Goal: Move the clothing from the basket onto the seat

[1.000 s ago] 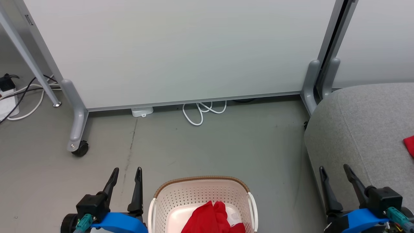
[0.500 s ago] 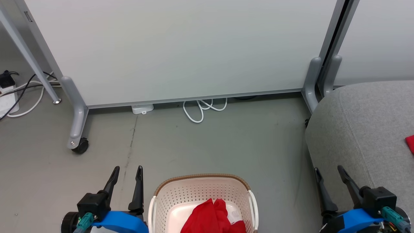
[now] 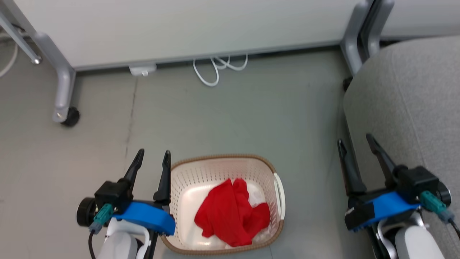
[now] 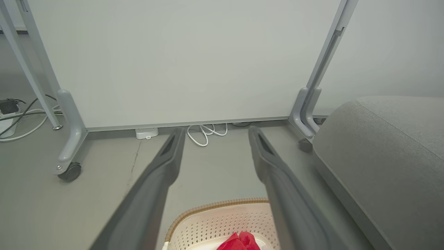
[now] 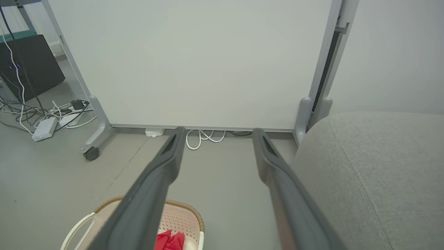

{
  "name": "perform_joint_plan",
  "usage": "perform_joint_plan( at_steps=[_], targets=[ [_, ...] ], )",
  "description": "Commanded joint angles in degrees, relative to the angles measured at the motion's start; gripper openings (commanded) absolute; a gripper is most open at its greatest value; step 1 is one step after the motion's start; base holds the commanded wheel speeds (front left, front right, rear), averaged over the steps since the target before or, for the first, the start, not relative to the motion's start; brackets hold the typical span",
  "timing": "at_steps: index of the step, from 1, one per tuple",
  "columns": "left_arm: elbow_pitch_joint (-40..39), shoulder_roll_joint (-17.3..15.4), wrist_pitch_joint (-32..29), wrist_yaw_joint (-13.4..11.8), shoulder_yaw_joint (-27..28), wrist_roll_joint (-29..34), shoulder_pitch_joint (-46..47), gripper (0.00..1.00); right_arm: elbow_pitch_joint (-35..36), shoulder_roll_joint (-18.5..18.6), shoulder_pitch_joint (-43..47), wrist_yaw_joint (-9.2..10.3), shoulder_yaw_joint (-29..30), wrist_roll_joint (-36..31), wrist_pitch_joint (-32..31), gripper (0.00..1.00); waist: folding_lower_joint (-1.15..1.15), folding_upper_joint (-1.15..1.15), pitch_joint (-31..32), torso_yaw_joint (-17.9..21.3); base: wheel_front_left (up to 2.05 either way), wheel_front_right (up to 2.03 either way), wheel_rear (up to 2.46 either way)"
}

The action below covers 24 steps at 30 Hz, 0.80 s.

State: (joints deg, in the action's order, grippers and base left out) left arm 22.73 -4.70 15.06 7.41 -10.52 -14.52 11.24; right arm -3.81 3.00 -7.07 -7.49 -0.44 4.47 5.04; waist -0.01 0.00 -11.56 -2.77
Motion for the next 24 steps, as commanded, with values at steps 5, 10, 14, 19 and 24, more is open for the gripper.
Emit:
perform_joint_plan(
  at_steps=[5,10,14,19,24],
  targets=[
    [1.86,-0.42,0.17,0.11,-2.23,0.37,6.60,1.00,1.81,1.13,-7.05,-0.01,-2.17,-0.38,0.42,1.00,0.01,0.00,-13.35,4.07,0.00,0.00,0.00],
    [5.36,-0.74,0.17,0.11,-5.30,0.08,11.66,1.00,1.89,1.34,-11.37,-0.01,-3.68,0.02,1.35,1.00,0.01,0.00,-19.64,6.61,0.00,0.00,0.00],
    [10.48,-0.73,0.17,0.10,-8.33,-1.42,15.60,1.00,1.47,1.16,-13.43,-0.01,-4.47,0.59,2.26,1.00,0.01,0.00,-23.35,8.58,0.00,0.00,0.00],
    [18.34,-1.57,0.16,0.10,-11.92,-3.36,20.48,1.00,1.27,0.69,-15.41,-0.01,-5.93,1.12,3.53,1.00,0.01,0.00,-27.67,11.65,0.00,0.00,0.00],
    [24.66,-2.04,-0.03,0.10,-14.55,-5.70,24.02,1.00,0.79,0.26,-16.59,-0.01,-7.11,1.65,4.87,1.00,0.01,0.00,-30.36,13.72,0.00,0.00,0.00]
  ],
)
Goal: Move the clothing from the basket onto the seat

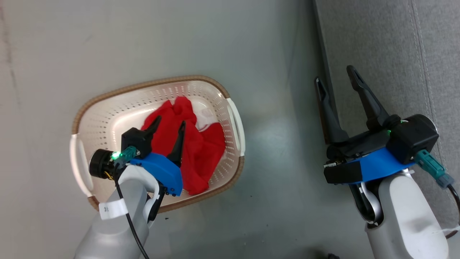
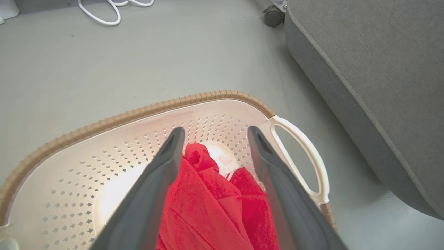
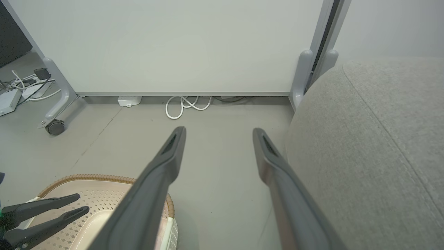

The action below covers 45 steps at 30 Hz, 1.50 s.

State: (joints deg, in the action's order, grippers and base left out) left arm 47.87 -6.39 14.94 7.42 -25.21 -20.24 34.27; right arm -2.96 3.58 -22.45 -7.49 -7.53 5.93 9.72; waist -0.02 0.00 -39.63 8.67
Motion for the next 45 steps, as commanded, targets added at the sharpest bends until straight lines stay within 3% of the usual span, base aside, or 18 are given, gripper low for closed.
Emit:
perform_joint_plan(
  at_steps=[1,9,20,36,45],
  targets=[
    [0.81,-0.46,-0.20,0.09,-0.50,-0.63,1.83,1.00,-0.18,-0.39,-1.60,-0.01,-0.36,0.34,0.46,1.00,0.02,0.00,-3.05,2.75,0.00,0.00,0.00],
    [8.98,-1.30,-2.95,0.09,-4.86,-4.71,6.22,1.00,-1.74,-0.71,-3.62,-0.01,-2.33,1.86,2.54,1.00,0.02,0.00,-7.21,5.27,0.00,0.00,0.00],
    [18.69,-1.61,-6.18,-0.51,-4.67,-7.93,9.42,1.00,-1.80,-0.73,-4.20,-0.01,-4.80,3.75,4.13,1.00,0.02,0.00,-9.58,8.02,0.00,0.00,0.00],
    [24.97,-2.03,-13.35,-9.07,-4.10,-8.94,11.46,1.00,-2.55,-0.73,-4.14,-0.01,-5.55,4.37,5.09,1.00,0.02,0.00,-10.81,8.71,0.00,0.00,0.00],
    [25.44,-1.28,-16.75,-9.07,-4.44,-9.96,11.31,0.97,-2.90,-0.73,-4.24,-0.01,-5.61,3.54,5.07,1.00,0.02,0.00,-10.54,8.24,0.00,0.00,0.00]
  ],
)
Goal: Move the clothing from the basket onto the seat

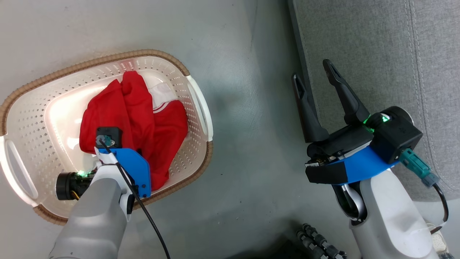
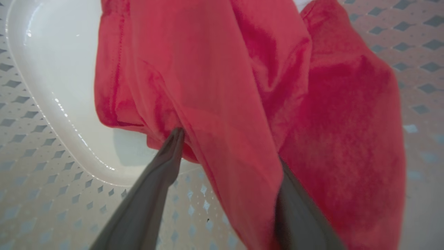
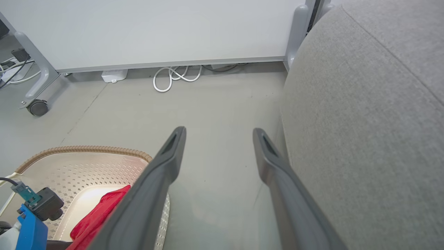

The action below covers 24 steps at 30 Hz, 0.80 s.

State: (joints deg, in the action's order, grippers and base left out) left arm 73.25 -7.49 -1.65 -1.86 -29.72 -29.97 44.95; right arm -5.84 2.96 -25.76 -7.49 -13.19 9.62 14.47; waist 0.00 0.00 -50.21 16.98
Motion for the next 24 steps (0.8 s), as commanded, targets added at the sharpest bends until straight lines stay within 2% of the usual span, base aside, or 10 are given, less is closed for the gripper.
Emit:
perform_joint_plan(
  at_steps=[1,2,4,24],
  targets=[
    [0.08,-0.18,-0.34,0.24,-0.02,-0.18,0.77,0.75,-0.07,-0.12,-0.87,-0.01,0.13,-0.32,0.29,1.00,0.00,0.00,0.06,-0.13,0.00,0.00,0.00],
    [0.10,-0.19,-0.35,0.34,-0.18,-0.08,0.93,0.46,-0.12,-0.12,-0.85,-0.01,0.19,-0.48,0.25,1.00,0.00,0.00,0.08,-0.18,0.00,0.00,0.00],
    [0.14,-0.11,-0.20,0.44,-0.38,-0.07,1.08,0.00,-0.14,-0.12,-0.80,-0.01,0.30,-0.52,0.14,1.00,0.00,0.00,0.15,-0.29,0.00,0.00,0.00],
    [0.41,0.84,0.44,2.11,-1.64,-1.31,1.47,0.00,-0.05,-0.12,-0.44,-0.01,0.68,-1.61,-1.07,1.00,0.00,0.00,1.36,-1.49,0.00,0.00,0.00]
  ],
)
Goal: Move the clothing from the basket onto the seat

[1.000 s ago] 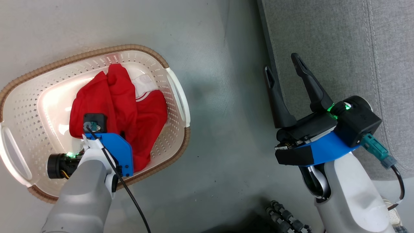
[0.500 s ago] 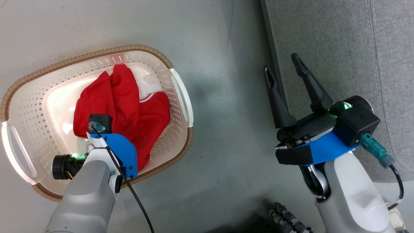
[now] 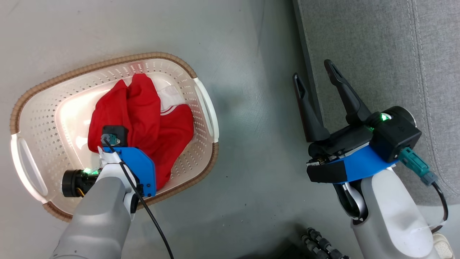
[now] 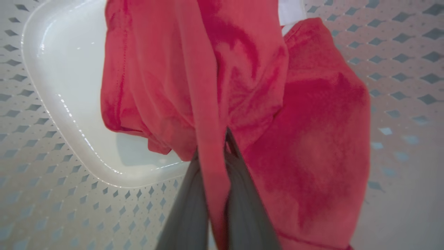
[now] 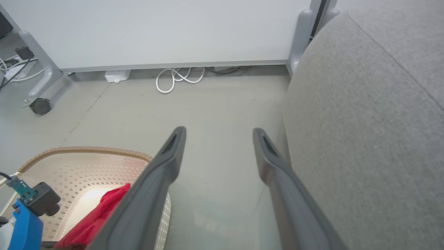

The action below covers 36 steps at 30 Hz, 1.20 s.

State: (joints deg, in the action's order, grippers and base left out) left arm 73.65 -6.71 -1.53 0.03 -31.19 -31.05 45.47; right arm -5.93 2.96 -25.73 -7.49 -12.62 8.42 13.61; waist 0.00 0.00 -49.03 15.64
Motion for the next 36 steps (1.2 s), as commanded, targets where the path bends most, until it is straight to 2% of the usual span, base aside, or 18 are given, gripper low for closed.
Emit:
perform_joint_plan(
  at_steps=[1,10,18,26,36],
  targets=[
    [0.01,0.16,0.78,0.48,-0.24,-0.21,0.89,0.00,-0.03,-0.12,-0.42,-0.01,0.14,-0.43,-0.22,1.00,0.00,0.00,0.44,-0.30,0.00,0.00,0.00],
    [0.03,1.27,3.04,1.93,-0.76,-0.72,-0.75,0.00,-1.12,-0.10,0.22,-0.01,0.65,-1.32,-0.74,1.00,0.00,0.00,5.58,-2.37,0.00,0.00,0.00],
    [-0.29,3.16,6.29,4.63,-2.50,-1.06,-4.17,0.00,-2.01,-0.07,2.64,-0.01,1.73,-2.97,-2.58,1.00,0.00,0.00,15.20,-5.32,0.00,0.00,0.00],
    [-4.65,3.89,8.45,7.13,-6.65,-2.82,-9.27,0.00,-2.70,0.31,7.05,-0.01,2.99,-4.10,-5.31,1.00,0.00,0.00,26.11,-7.53,0.00,0.00,0.00],
    [-13.47,3.81,9.00,7.53,-14.90,-8.31,-13.21,0.00,-2.70,1.32,15.01,-0.01,5.24,-4.69,-8.55,1.00,0.00,0.00,37.37,-11.72,0.00,0.00,0.00]
  ],
)
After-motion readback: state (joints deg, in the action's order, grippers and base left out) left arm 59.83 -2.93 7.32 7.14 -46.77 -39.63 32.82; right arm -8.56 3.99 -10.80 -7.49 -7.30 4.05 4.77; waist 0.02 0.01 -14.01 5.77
